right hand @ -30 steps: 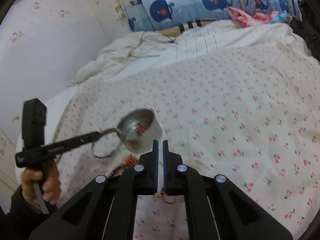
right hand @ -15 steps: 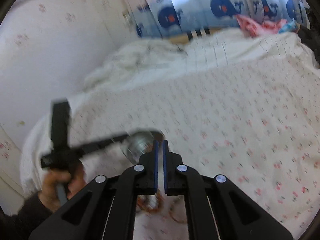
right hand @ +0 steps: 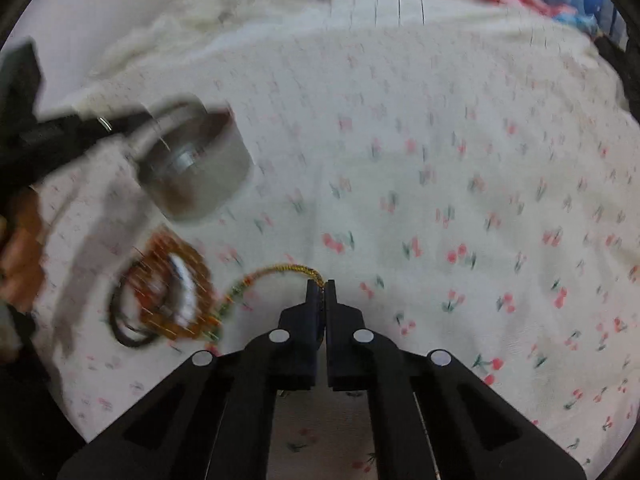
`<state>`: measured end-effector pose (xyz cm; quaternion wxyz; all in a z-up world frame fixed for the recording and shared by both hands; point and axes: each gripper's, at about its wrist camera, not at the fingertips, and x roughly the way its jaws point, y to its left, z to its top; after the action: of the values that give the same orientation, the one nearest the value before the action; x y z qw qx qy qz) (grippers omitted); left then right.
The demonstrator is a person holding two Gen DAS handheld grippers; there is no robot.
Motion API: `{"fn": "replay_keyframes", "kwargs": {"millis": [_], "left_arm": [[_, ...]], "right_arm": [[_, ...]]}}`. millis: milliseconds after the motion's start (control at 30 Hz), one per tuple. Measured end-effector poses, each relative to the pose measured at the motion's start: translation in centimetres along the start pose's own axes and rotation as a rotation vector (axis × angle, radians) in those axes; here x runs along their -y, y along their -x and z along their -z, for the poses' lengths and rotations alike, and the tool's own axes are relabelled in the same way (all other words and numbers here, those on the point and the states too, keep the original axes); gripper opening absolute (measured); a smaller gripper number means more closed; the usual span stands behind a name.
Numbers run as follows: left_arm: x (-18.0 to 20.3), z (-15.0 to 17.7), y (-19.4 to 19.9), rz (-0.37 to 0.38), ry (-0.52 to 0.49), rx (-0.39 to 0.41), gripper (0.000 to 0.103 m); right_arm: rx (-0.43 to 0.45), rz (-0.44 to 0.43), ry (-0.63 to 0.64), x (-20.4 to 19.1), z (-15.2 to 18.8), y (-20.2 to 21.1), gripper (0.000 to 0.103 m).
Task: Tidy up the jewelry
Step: 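Carry both bracelets over the silver tin and open both tools to release them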
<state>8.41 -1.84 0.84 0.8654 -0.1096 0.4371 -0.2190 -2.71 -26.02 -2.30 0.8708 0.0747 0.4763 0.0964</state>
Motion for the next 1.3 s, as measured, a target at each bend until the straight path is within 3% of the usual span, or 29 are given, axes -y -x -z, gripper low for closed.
{"fn": "replay_keyframes", "kwargs": {"millis": [233,467,733,1000,1100,1167,1200,1233,1300], "left_arm": [[-0.3,0.2,-1.5,-0.041,0.004,-0.020,0.004],[0.3,0.8,-3.4,-0.117,-0.050,-0.069,0.005],[-1.8,-0.1,0.1,-0.074,0.027,-0.012,0.006],[-4.2,-0.3,2.3,-0.063,0.084,0.014,0.007],[-4.3,-0.2,2.5,-0.071,0.066,0.006,0.009],[-4.3,0.1,2.5,-0.076,0.054,-0.004,0.012],[-4.3,0.3,2.5,-0.080,0.047,-0.016,0.014],[-4.4,0.6,2.5,-0.085,0.042,-0.026,0.015],[-4.5,1.3,2.7,-0.093,0.032,-0.042,0.018]], "right_arm": [[0.217,-0.091,-0.050,-0.1,-1.8,5.1,0.004],[0.282,-0.145,-0.050,-1.4,-3.4,5.8,0.004],[0.284,-0.220,-0.055,-4.2,-6.1,4.2,0.004],[0.205,-0.315,-0.139,-6.1,-8.3,-1.0,0.004],[0.131,-0.271,-0.140,-6.6,-8.4,-3.6,0.005],[0.084,-0.215,-0.137,-6.4,-8.0,-4.9,0.022],[0.084,-0.194,-0.139,-6.1,-7.7,-5.0,0.043],[0.102,-0.176,-0.140,-5.8,-7.6,-4.6,0.053],[0.119,-0.155,-0.117,-5.3,-7.5,-3.9,0.053]]}}
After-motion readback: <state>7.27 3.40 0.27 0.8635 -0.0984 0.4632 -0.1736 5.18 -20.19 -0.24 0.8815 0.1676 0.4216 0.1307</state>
